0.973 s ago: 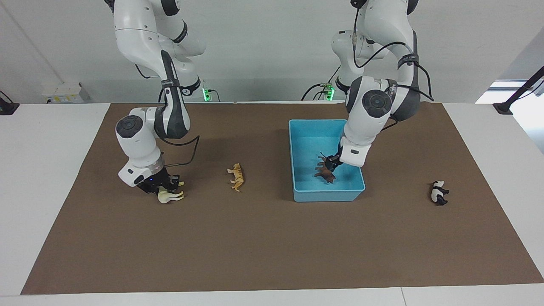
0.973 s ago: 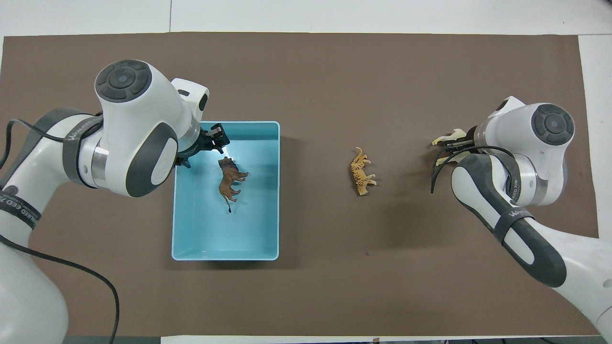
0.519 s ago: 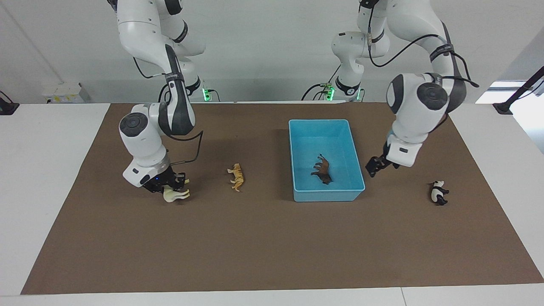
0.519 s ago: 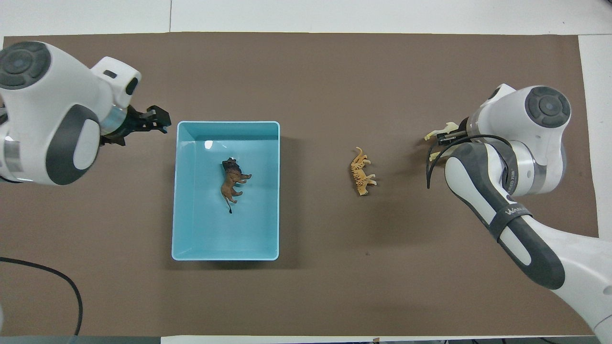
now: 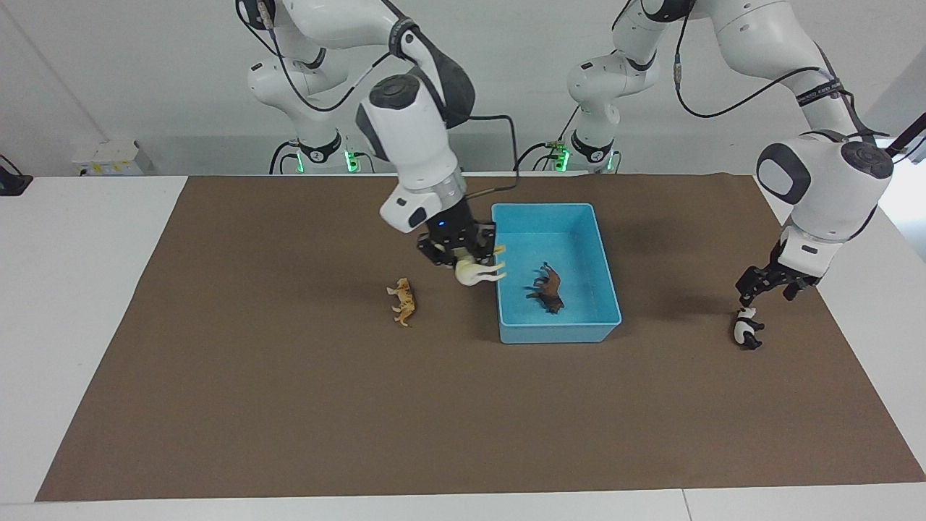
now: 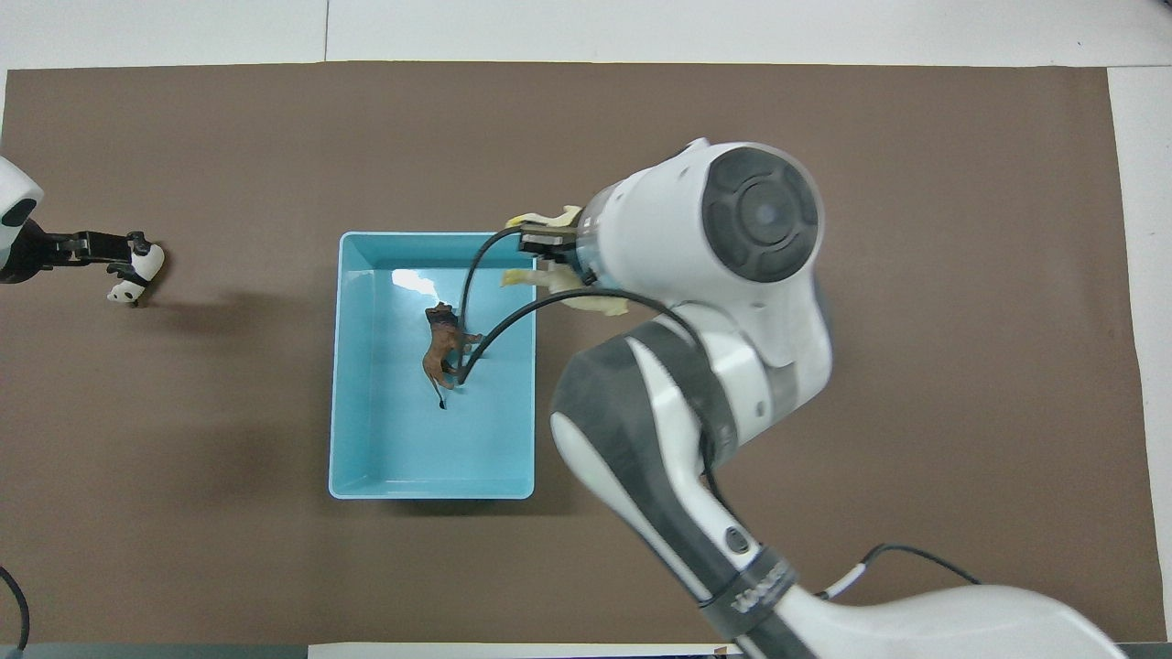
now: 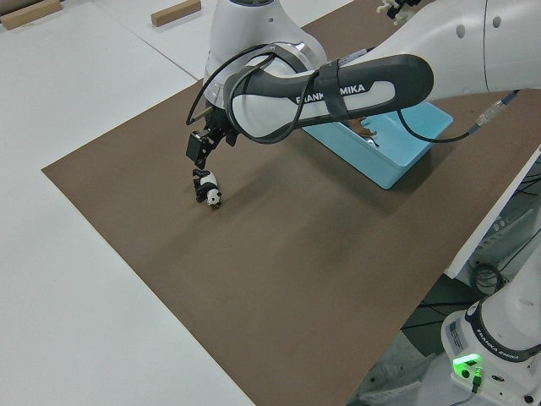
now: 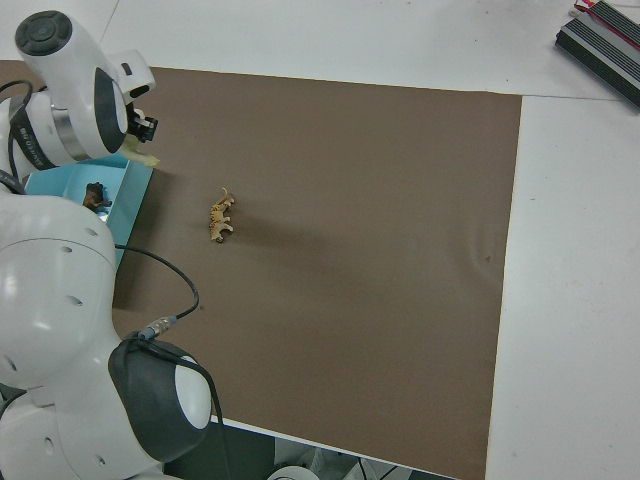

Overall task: Put all toys into storage box
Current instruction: 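Place the cream horse in the box while the left gripper grasps the panda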

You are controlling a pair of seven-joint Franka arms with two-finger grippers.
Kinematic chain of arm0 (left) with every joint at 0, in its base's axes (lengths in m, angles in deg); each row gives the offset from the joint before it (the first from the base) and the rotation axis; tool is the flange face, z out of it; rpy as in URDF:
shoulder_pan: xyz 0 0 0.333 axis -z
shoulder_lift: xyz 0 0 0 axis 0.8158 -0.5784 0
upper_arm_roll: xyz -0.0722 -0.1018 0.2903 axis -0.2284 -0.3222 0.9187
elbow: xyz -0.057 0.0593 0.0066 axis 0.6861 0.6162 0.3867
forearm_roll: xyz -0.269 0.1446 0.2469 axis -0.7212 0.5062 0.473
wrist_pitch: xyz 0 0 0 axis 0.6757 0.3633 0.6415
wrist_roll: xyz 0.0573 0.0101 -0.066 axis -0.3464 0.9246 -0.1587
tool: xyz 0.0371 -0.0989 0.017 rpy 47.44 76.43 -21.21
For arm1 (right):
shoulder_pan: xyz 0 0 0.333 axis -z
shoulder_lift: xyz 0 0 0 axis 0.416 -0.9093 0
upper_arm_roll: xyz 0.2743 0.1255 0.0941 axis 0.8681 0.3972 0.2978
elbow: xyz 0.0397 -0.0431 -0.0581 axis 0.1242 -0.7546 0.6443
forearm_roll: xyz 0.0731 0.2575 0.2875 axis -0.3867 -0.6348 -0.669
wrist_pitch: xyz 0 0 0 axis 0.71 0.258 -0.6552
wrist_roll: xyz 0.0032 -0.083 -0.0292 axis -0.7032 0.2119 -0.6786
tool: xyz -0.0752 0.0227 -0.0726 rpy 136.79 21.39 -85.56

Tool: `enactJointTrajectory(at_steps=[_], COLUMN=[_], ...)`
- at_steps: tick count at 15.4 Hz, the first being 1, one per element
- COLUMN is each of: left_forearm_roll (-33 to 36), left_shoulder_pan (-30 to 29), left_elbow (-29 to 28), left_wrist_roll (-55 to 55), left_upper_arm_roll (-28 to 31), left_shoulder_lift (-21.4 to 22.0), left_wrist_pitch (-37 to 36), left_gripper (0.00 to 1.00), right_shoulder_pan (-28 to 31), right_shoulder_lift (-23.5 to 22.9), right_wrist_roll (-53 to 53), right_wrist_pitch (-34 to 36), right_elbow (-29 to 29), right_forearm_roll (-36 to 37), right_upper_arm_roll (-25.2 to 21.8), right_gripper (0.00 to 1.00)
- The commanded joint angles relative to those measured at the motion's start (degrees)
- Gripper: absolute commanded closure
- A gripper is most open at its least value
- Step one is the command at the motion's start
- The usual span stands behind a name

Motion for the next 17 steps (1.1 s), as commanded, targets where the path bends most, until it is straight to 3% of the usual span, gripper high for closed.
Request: enactJointTrajectory(at_steps=[1,4,5,6,11,14,17], left_forearm_roll=[0.94,2.0,2.0,2.0,2.0,2.0,2.0], left_shoulder_pan=[-0.89,-2.03,-1.94,-2.38,-1.95,-1.86,-1.59], left_elbow=[-1.32,-4.12,-4.74,-5.27,-8.43,-9.05,-7.92], left_wrist_roll=[-2.68,-3.74,-3.83,-3.91,-3.83,-3.74,-3.13], left_upper_arm_roll=[-0.45,-0.27,-0.27,-0.27,-0.18,-0.18,-0.18], left_shoulder_lift=[-2.55,-4.23,-4.32,-4.5,-4.59,-4.41,-4.58], left_wrist_pitch=[4.73,9.64,10.36,10.71,12.56,12.47,11.51], left_gripper=[0.0,0.0,0.0,0.0,0.01,0.35,0.64], right_shoulder_pan=[-6.81,-11.04,-11.31,-11.31,-9.74,-6.76,-2.97], right_shoulder_lift=[-5.6,-8.07,-8.07,-7.9,-7.64,-5.18,-3.42], right_wrist_roll=[6.81,10.51,13.13,16.55,24.49,21.88,9.86], right_wrist_pitch=[-5.03,-9.98,-9.37,-7.79,7.83,15.68,19.11], right_elbow=[1.77,-0.68,-0.86,-0.25,8.25,9.86,7.33], right_forearm_roll=[-0.83,-0.65,-0.56,-0.65,0.93,6.44,10.77], right_upper_arm_roll=[-0.38,-0.38,-0.38,-0.47,-1.87,-4.69,-4.95], right_gripper=[1.0,1.0,0.22,0.0,0.0,0.0,0.0])
